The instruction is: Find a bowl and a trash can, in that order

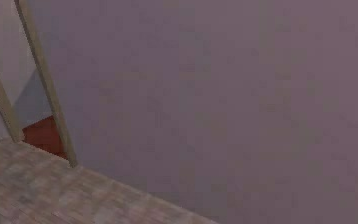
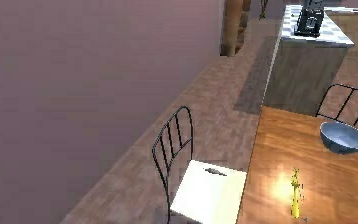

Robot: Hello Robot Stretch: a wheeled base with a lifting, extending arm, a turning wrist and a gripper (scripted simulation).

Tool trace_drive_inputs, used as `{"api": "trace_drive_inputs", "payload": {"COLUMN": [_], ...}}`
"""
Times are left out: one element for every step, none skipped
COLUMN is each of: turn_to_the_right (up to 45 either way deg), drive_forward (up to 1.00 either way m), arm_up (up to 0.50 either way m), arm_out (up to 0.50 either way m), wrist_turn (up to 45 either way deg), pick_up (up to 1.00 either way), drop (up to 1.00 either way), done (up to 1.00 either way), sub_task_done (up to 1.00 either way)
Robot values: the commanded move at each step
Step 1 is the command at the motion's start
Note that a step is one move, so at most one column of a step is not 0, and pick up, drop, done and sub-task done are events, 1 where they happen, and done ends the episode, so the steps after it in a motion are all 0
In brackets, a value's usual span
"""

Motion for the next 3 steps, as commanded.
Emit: {"api": "trace_drive_inputs", "payload": {"turn_to_the_right": [-9.0, 0.0, -45.0], "drive_forward": [0.0, 0.25, 0.0], "arm_up": [0.0, 0.0, 0.0], "arm_out": [0.0, 0.0, 0.0], "wrist_turn": [0.0, 0.0, 0.0], "pick_up": [0.0, 0.0, 0.0], "drop": [0.0, 0.0, 0.0], "done": [0.0, 0.0, 0.0], "sub_task_done": [0.0, 0.0, 0.0]}}
